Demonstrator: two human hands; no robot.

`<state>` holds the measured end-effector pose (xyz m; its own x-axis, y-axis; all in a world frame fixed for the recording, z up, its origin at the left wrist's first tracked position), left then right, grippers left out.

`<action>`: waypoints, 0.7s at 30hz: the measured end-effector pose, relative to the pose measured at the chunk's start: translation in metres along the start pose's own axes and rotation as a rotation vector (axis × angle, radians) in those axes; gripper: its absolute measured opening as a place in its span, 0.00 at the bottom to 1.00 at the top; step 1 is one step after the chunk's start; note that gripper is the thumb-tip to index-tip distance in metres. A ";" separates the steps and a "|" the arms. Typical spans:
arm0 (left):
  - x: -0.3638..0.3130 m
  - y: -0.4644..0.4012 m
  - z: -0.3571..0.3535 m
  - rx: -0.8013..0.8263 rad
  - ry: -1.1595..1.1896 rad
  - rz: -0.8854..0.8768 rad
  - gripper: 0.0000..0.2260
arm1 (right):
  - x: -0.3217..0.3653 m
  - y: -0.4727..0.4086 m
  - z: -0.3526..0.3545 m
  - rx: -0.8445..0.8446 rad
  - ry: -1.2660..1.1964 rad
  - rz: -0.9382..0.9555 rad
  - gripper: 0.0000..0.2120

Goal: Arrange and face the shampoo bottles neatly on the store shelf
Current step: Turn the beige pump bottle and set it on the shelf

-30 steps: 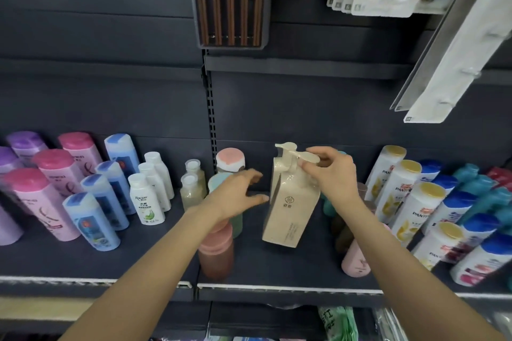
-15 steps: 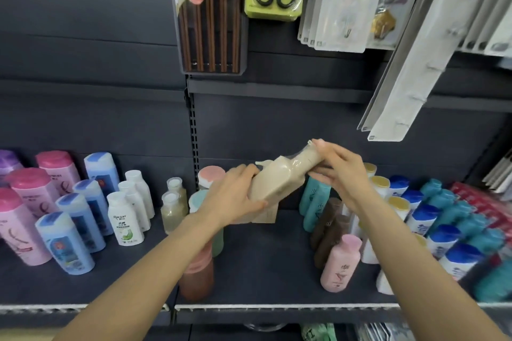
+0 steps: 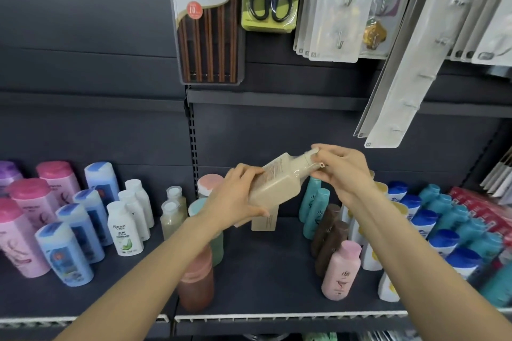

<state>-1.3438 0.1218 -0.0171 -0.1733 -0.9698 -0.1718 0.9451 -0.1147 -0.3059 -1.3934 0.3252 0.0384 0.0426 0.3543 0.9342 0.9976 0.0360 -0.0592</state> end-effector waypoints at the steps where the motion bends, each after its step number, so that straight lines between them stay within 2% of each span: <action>1: 0.003 -0.002 0.001 0.051 0.099 0.002 0.42 | 0.002 0.000 -0.001 0.023 0.014 0.017 0.09; 4: 0.006 -0.006 0.006 0.130 0.192 -0.015 0.44 | 0.004 0.000 0.002 0.089 0.030 0.043 0.11; 7: 0.006 -0.007 0.013 0.084 0.145 -0.032 0.41 | 0.003 -0.001 0.010 0.170 -0.003 0.039 0.13; 10: 0.006 -0.005 0.018 -0.019 -0.021 -0.031 0.41 | 0.001 -0.002 0.019 0.266 -0.039 0.003 0.16; 14: 0.007 -0.003 0.018 -0.233 -0.284 0.018 0.41 | -0.002 -0.005 0.026 0.302 -0.018 -0.004 0.20; 18: 0.016 -0.002 0.015 -0.428 -0.390 -0.058 0.41 | -0.009 -0.008 0.026 0.345 -0.032 -0.033 0.21; 21: 0.021 0.000 0.012 -0.482 -0.405 -0.077 0.40 | -0.013 -0.006 0.026 0.360 -0.037 -0.039 0.21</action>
<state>-1.3441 0.0989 -0.0093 -0.0283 -0.9780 0.2066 0.6865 -0.1692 -0.7072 -1.4014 0.3444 0.0175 -0.0036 0.3800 0.9250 0.9148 0.3748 -0.1504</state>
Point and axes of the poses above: each hand's wrist, its own y-axis away from the middle knuckle, its own z-axis out of the back of the hand, x = y × z, the point moved 1 cm from there along -y, towards the middle knuckle, and after that the axes turned 15 degrees about -y, right-handed, at the moved point
